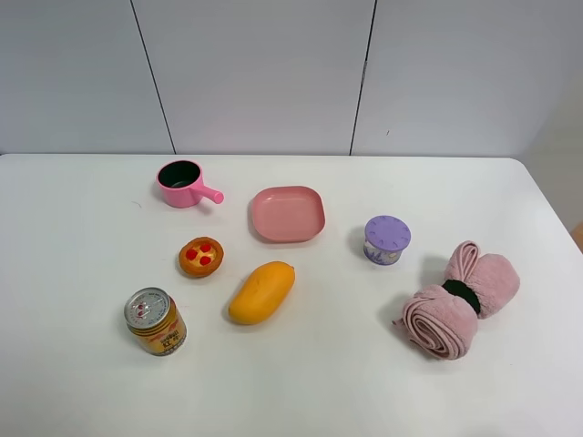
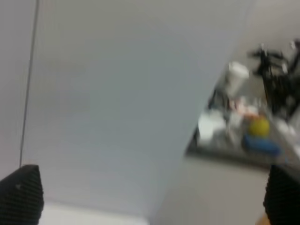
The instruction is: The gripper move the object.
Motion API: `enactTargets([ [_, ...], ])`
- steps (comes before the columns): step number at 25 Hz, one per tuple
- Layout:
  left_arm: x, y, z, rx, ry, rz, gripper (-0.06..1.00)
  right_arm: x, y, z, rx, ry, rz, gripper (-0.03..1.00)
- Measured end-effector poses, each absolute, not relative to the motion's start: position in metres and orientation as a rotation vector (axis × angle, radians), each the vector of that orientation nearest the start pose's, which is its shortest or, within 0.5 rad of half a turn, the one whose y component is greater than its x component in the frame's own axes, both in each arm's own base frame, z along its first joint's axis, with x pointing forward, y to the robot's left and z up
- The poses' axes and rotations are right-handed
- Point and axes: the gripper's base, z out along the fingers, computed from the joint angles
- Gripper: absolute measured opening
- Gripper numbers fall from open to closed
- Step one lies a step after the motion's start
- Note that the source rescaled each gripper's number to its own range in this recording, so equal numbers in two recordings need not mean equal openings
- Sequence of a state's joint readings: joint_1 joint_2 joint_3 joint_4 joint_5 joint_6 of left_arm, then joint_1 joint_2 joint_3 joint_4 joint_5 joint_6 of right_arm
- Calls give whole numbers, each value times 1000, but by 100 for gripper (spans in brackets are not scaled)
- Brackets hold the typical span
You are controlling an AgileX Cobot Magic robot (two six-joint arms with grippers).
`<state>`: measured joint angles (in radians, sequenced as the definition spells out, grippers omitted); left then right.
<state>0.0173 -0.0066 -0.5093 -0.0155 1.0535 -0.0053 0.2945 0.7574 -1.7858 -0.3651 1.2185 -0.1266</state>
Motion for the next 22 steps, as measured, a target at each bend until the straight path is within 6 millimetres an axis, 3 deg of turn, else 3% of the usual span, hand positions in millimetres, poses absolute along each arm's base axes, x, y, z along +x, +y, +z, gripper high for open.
enactTargets([
  [7,-7,-1,280,-17,2021,-7,100,8,-17,459,-170,1939,-213,100],
  [12,-7,-1,280,-17,2021,-7,100,6,-6,378,-151,2101,-42,100],
  [17,-7,-1,280,-17,2021,-7,100,-1,-6,330,-50,2115,-10,100],
  [22,-7,-1,280,-22,2021,-11,100,-10,-5,303,5,2102,-26,100],
])
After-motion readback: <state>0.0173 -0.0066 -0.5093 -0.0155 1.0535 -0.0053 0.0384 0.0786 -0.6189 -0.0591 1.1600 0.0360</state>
